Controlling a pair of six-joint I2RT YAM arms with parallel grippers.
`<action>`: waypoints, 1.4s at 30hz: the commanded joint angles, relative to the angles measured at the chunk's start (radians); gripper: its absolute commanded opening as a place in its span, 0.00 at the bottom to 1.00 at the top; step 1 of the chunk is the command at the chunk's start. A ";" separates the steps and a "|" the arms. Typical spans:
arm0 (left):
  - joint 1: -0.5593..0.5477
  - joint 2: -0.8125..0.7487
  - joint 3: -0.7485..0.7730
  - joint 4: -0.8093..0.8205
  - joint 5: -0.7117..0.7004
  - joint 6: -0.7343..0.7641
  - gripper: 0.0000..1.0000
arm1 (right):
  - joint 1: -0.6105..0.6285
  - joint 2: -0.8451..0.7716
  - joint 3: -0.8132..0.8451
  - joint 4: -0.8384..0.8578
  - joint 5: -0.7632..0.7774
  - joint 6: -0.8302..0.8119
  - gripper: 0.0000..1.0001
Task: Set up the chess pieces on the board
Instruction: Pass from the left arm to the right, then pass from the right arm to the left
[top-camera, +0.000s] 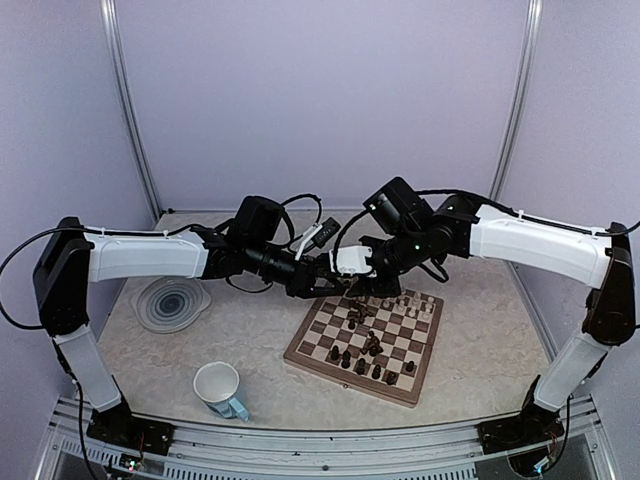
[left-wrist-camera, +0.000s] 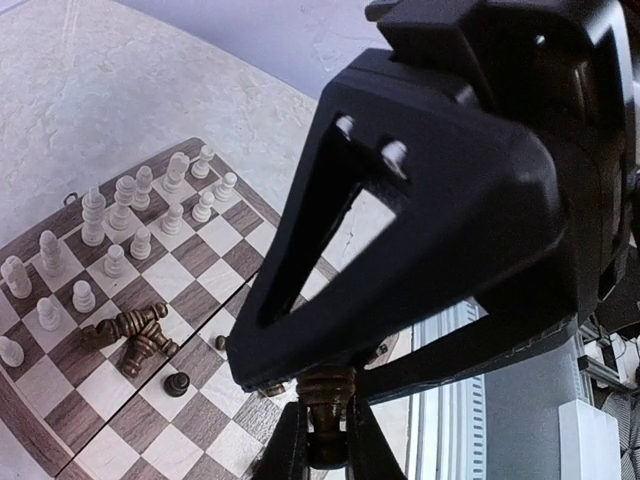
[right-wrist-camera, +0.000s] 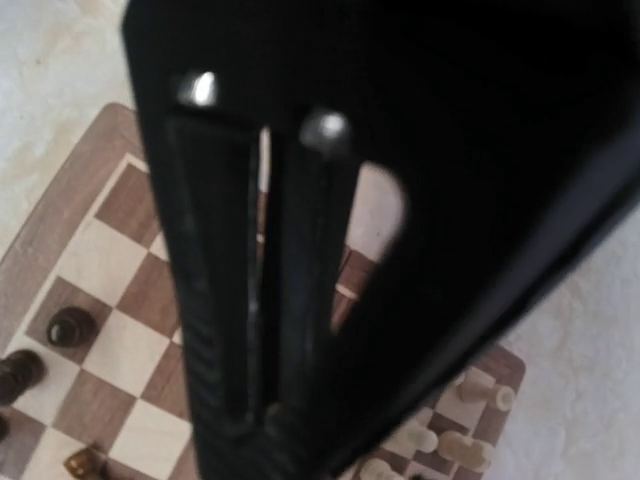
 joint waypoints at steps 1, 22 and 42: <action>-0.007 0.012 0.032 -0.008 0.022 0.001 0.07 | 0.027 0.004 -0.021 0.014 0.057 -0.036 0.34; -0.001 -0.236 -0.222 0.448 -0.345 -0.209 0.56 | -0.188 -0.119 -0.138 0.207 -0.352 0.303 0.05; -0.180 -0.092 -0.147 0.709 -0.658 -0.392 0.43 | -0.313 -0.136 -0.183 0.324 -0.744 0.505 0.08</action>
